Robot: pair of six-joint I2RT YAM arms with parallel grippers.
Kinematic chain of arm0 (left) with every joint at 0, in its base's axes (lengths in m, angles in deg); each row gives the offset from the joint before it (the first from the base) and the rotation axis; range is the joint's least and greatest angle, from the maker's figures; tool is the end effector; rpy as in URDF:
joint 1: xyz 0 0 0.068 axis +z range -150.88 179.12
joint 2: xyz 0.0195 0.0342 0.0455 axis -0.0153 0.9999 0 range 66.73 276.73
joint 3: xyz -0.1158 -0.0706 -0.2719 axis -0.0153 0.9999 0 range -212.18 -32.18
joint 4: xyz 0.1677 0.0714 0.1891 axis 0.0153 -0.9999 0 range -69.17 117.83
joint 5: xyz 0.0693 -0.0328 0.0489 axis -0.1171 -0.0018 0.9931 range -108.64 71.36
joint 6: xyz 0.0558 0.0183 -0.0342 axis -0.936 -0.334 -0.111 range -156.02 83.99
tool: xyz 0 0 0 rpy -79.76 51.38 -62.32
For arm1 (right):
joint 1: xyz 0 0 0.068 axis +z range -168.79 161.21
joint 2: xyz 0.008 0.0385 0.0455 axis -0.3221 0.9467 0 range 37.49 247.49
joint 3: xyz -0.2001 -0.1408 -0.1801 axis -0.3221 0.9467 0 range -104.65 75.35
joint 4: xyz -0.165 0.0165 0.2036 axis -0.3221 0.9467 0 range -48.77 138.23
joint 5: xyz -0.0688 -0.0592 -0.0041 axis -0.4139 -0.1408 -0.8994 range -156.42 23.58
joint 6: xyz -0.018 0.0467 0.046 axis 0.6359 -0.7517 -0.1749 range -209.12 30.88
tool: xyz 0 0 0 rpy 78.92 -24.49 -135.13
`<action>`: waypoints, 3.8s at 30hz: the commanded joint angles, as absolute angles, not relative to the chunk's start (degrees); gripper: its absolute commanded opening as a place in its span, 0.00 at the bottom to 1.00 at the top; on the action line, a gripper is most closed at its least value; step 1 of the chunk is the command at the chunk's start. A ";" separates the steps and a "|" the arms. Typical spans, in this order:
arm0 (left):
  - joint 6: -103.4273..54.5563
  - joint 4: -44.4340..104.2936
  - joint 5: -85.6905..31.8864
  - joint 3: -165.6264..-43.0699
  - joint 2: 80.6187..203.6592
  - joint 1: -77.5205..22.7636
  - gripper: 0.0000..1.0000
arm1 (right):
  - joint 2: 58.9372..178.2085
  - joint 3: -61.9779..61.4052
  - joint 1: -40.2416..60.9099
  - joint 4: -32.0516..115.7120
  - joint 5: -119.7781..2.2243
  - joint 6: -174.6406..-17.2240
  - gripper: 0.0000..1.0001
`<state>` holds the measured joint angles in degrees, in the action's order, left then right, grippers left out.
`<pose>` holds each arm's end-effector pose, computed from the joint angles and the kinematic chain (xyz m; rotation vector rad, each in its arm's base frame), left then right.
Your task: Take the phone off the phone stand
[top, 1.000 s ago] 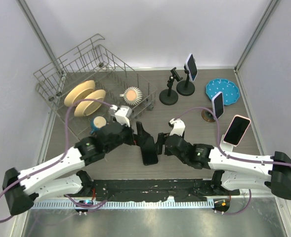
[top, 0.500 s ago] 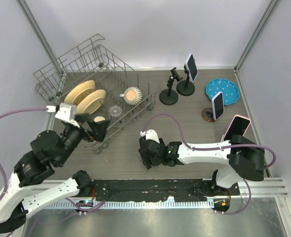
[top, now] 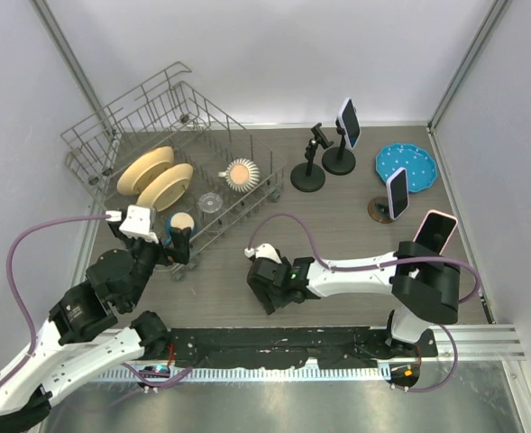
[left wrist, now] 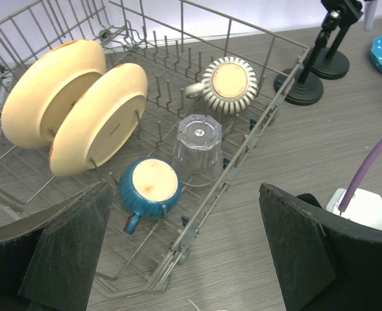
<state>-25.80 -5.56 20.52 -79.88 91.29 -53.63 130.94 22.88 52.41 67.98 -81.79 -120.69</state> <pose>0.0687 -0.0334 0.3677 0.1409 1.7081 -0.2184 0.1141 0.2897 0.1756 -0.8433 2.5515 0.1870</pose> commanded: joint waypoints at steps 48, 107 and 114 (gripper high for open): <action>-25.64 0.14 7.55 -75.86 87.56 -39.02 1.00 | 105.10 12.68 18.58 77.45 -108.51 -116.61 1.00; -25.91 0.58 4.30 -74.72 88.70 -38.32 1.00 | 133.48 -13.52 -1.04 44.48 -106.15 -93.25 0.01; -26.00 0.58 4.04 -74.63 88.70 -38.32 1.00 | 119.70 -3.16 4.66 48.52 -105.97 -91.14 0.01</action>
<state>-25.80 -1.95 5.11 -74.66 89.06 -38.62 130.96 -5.86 0.61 51.82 -104.83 -92.60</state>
